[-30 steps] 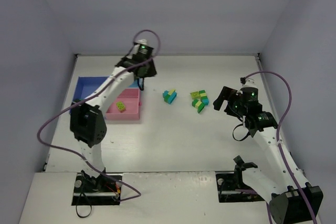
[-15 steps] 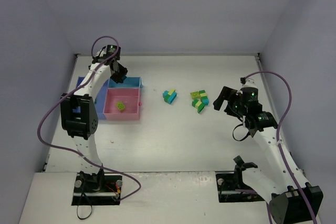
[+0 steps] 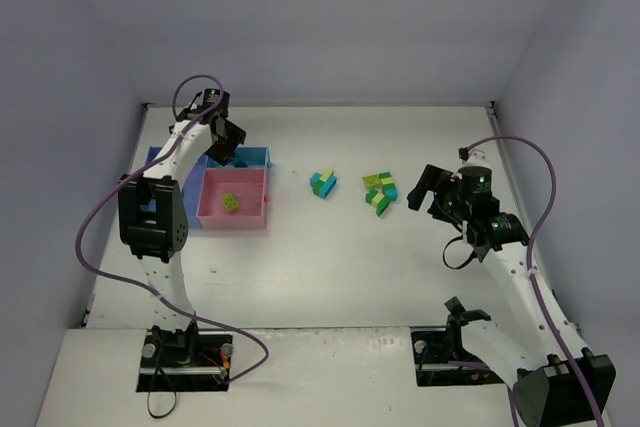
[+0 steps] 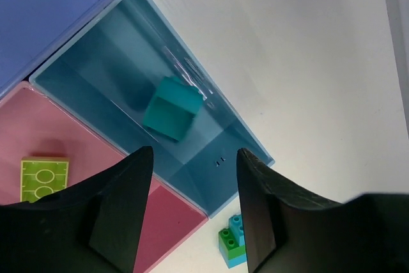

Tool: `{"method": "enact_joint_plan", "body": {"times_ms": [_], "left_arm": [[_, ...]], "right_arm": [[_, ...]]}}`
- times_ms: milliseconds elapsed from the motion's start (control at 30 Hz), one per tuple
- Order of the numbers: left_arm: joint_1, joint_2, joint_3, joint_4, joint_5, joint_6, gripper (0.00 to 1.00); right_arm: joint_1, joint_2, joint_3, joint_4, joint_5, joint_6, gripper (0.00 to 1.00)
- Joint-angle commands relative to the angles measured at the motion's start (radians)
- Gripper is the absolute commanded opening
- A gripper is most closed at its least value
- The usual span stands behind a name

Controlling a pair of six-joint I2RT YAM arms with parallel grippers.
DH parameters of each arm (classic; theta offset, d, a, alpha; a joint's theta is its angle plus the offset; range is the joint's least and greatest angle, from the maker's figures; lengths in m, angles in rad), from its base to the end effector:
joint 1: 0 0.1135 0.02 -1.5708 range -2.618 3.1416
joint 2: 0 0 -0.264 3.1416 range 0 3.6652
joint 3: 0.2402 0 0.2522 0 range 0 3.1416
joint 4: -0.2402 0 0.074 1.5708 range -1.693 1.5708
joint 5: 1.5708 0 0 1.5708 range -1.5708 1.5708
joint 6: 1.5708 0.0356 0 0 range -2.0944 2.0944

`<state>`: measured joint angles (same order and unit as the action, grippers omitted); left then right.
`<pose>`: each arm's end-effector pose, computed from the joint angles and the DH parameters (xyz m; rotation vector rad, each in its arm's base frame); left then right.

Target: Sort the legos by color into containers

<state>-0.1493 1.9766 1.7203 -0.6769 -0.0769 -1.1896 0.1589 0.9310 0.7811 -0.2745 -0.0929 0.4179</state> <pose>0.4371 -0.0630 0.2640 -1.3003 2.2048 -0.4470 0.2101 0.0370 0.3030 0.2010 2.0133 0.4614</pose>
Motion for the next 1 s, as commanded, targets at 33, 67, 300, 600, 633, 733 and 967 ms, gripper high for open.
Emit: {"method": "enact_joint_plan", "body": {"times_ms": [33,67,300,600,633,733,967], "left_arm": [[0.008,-0.05,0.01,0.016,0.005,-0.027,0.5],[0.007,-0.059,0.009,0.017,0.003,-0.019,0.51],[-0.021,-0.128,-0.03,0.042,-0.001,0.063,0.51],[-0.308,-0.114,0.051,0.149,0.026,0.568,0.52],[-0.352,-0.089,0.064,0.169,0.061,0.606,0.52],[-0.416,-0.026,0.134,0.183,0.133,0.769,0.52],[-0.524,0.109,0.268,0.186,0.173,0.958,0.52]], "right_arm": [[0.008,-0.011,0.017,0.024,0.022,-0.005,0.96],[0.008,-0.011,0.017,0.024,0.022,-0.005,0.96],[0.008,-0.011,0.023,0.024,0.024,-0.007,0.96],[0.008,0.005,0.033,0.024,0.018,-0.01,0.93],[0.01,0.009,0.035,0.026,0.015,-0.01,0.91],[0.01,0.014,0.037,0.024,0.013,-0.01,0.89],[0.011,0.023,0.047,0.026,-0.011,-0.022,0.72]]}}
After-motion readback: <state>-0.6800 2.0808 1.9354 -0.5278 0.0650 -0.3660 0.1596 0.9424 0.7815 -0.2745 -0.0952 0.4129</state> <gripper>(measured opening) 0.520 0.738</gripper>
